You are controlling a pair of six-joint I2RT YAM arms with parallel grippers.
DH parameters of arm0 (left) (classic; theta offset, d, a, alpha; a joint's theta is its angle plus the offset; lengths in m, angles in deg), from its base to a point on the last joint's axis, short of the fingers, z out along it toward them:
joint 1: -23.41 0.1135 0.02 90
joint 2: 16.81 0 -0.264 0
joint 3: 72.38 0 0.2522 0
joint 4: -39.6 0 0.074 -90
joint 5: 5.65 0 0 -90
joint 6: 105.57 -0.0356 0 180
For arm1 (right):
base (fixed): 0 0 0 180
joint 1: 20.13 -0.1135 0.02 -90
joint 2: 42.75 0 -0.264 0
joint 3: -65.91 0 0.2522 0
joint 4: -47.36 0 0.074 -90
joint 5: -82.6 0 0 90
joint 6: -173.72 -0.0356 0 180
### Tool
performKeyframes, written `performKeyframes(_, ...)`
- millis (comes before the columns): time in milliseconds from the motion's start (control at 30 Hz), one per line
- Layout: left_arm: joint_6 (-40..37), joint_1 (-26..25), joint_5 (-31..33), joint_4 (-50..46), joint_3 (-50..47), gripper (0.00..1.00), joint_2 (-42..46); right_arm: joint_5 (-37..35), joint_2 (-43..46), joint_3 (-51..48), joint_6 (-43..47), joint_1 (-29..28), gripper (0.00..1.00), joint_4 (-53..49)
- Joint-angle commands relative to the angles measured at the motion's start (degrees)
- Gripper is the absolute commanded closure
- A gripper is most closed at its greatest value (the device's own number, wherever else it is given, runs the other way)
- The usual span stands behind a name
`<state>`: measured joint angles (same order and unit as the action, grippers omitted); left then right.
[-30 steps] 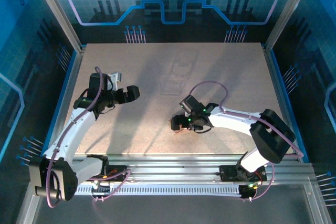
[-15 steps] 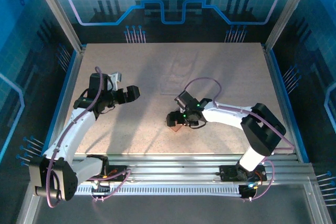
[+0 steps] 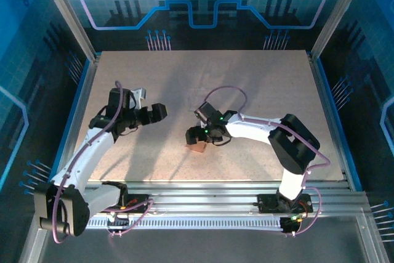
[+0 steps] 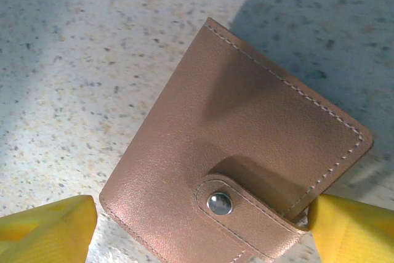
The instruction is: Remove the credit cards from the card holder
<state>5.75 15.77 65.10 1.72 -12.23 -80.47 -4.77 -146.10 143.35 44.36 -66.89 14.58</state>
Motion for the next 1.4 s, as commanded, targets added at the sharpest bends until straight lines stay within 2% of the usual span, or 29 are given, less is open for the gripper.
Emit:
performKeyframes(0, 3.23, -1.53, -2.85, 0.33, -1.38, 0.06, -1.36, 3.8, -1.64, 1.34, 1.03, -1.22, 0.11, 3.72)
performKeyframes(133, 5.06, -2.85, -3.61, 1.45, -2.6, 0.17, -3.95, 7.17, -0.53, -1.05, 0.78, -1.25, 0.14, 8.99)
performKeyframes(333, 6.94, -4.22, -7.1, 5.64, -3.9, 0.33, -9.68, 4.59, 4.77, -6.59, -2.36, -0.06, 0.16, 10.19)
performKeyframes(400, 7.74, -4.86, -8.99, 8.02, -4.21, 0.36, -11.96, 4.67, 6.58, -9.19, -4.57, 1.02, 0.16, 11.36)
performKeyframes(533, 9.68, -5.87, -12.99, 13.45, -4.18, 0.37, -17.57, 7.64, 8.93, -15.34, -9.35, 3.5, 0.22, 17.13)
performKeyframes(667, 9.56, -6.68, -14.27, 14.5, -2.36, 0.4, -22.84, 11.43, 9.32, -18.58, -13.13, 5.17, 0.3, 23.07)
performKeyframes(800, 8.8, -7.12, -14.31, 14.33, -1.04, 0.42, -26.3, 11.8, 8.44, -18.16, -13.91, 5.34, 0.4, 22.79)
performKeyframes(1033, 8.68, -8.43, -16.16, 14.67, -0.98, 0.43, -29.78, 11.33, 8.0, -17.8, -14.08, 5.39, 0.43, 21.87)
performKeyframes(1367, 10.12, -10.93, -16.62, 15.57, -3.12, 0.43, -29.23, 10.27, 9.73, -17.65, -12.74, 5.92, 0.43, 19.26)
